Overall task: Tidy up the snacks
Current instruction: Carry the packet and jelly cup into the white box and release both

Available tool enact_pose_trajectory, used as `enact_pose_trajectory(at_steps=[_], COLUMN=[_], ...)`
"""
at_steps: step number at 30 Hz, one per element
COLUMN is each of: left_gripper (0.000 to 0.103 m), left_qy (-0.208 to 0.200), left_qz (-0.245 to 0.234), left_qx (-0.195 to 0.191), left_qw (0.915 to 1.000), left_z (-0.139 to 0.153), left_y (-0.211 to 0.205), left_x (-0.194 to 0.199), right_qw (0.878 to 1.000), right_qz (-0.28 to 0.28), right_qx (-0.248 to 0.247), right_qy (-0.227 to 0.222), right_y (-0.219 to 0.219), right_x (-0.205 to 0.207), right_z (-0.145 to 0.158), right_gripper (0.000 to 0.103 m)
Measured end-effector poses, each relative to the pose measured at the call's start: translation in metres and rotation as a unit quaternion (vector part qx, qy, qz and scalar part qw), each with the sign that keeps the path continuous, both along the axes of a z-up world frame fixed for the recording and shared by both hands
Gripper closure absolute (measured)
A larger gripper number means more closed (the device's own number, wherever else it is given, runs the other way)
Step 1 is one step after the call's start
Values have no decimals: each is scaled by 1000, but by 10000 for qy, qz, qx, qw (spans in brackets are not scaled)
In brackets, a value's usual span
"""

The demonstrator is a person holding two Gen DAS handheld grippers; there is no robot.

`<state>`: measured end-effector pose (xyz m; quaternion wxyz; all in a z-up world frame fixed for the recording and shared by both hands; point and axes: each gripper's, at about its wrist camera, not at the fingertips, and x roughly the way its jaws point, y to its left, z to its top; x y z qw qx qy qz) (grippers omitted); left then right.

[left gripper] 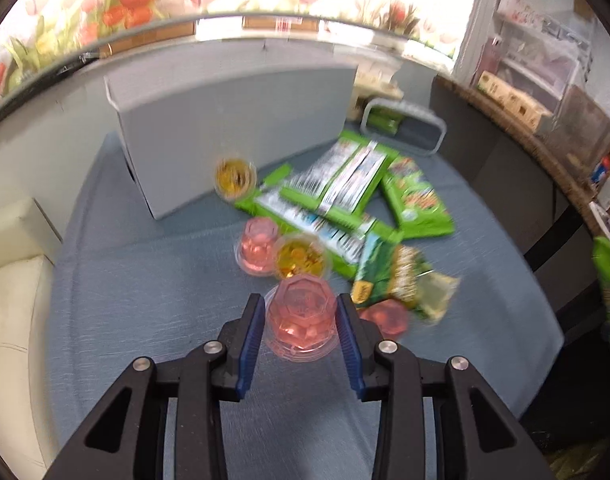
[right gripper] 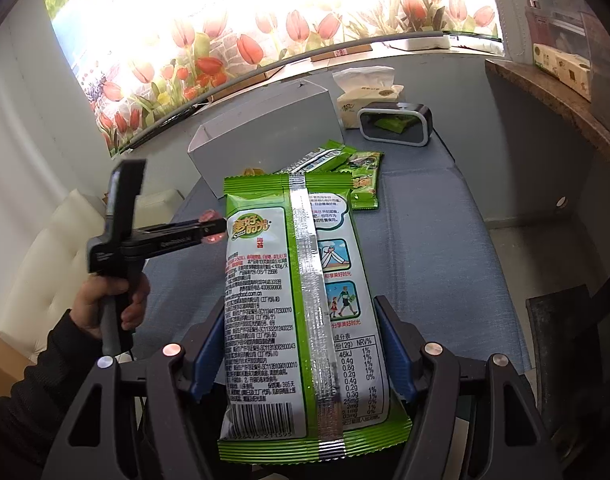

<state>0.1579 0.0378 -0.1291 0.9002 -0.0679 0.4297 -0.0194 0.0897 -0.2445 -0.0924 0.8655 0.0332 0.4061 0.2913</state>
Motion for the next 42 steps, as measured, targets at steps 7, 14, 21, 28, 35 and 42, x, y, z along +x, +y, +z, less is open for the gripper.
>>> enact_pose_trajectory(at_steps=[7, 14, 21, 28, 35, 42], left_gripper=[62, 62, 62, 62, 57, 0], left_qy=[-631, -1065, -1147, -840, -678, -719], left_qz=[169, 541, 1005, 1308, 1323, 1195], left_qx=[-120, -208, -520, -888, -1020, -858], left_qw=[9978, 9926, 9869, 9838, 9836, 9865], left_z=[65, 119, 132, 110, 88, 82], left_y=[5, 38, 100, 162, 180, 172], left_x=[-23, 12, 89, 164, 185, 183], right_qw=[9990, 9967, 9965, 9954, 9910, 9814], right_qz=[364, 590, 591, 656, 908, 885], right_qx=[-9, 18, -123, -540, -854, -1416], right_qy=[-249, -559, -584, -434, -482, -944], right_y=[40, 116, 201, 266, 297, 299], right_x=[34, 123, 249, 339, 358, 348], right_z=[11, 40, 52, 39, 19, 4], right_gripper=[30, 30, 30, 30, 26, 0])
